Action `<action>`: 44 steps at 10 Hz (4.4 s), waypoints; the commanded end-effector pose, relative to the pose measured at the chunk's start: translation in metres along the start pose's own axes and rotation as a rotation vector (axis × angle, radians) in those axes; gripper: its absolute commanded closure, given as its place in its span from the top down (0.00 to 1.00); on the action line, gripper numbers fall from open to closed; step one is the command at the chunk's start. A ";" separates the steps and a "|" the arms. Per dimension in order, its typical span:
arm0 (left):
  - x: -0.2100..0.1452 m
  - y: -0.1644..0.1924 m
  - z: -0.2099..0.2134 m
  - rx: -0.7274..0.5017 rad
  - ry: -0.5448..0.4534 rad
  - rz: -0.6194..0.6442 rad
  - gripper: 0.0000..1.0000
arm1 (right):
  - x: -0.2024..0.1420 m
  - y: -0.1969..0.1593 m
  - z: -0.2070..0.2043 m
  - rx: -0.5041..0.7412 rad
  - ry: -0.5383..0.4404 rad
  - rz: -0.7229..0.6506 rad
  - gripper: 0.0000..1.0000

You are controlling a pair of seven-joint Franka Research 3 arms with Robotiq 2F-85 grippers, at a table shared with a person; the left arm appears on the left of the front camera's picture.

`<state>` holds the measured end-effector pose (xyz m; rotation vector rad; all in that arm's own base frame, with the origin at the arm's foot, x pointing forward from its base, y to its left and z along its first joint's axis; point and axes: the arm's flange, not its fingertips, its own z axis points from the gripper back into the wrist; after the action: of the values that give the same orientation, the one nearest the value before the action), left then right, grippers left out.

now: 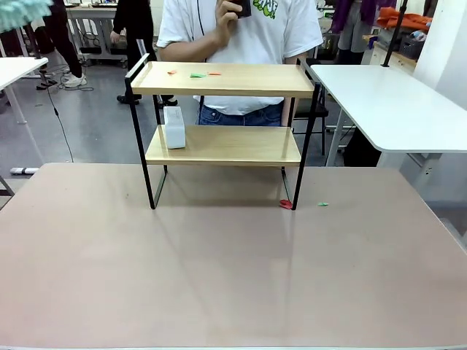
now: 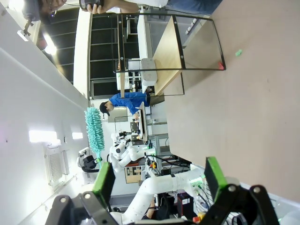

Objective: Clean the shelf.
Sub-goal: Clean the remaining tier of the Shelf with the Duster once objects are removed.

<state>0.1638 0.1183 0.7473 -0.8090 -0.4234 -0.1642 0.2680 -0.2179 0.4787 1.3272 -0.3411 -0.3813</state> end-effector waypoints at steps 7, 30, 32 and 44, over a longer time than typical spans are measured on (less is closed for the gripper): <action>0.135 -0.077 -0.129 0.088 0.035 0.004 0.00 | 0.002 0.002 0.000 0.019 -0.004 0.026 1.00; 0.137 -0.075 -0.313 0.294 0.119 -0.071 0.12 | 0.002 0.002 0.000 0.019 -0.004 0.026 1.00; 0.134 -0.076 -0.315 0.250 0.231 -0.161 0.12 | 0.002 0.002 0.000 0.019 -0.004 0.026 1.00; 0.123 -0.071 -0.288 -0.169 0.684 -0.534 0.12 | 0.002 0.002 0.000 0.019 -0.004 0.026 1.00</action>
<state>0.3428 -0.1354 0.6658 -0.7041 0.0454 -0.9418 0.2680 -0.2183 0.4790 1.3267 -0.3415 -0.3812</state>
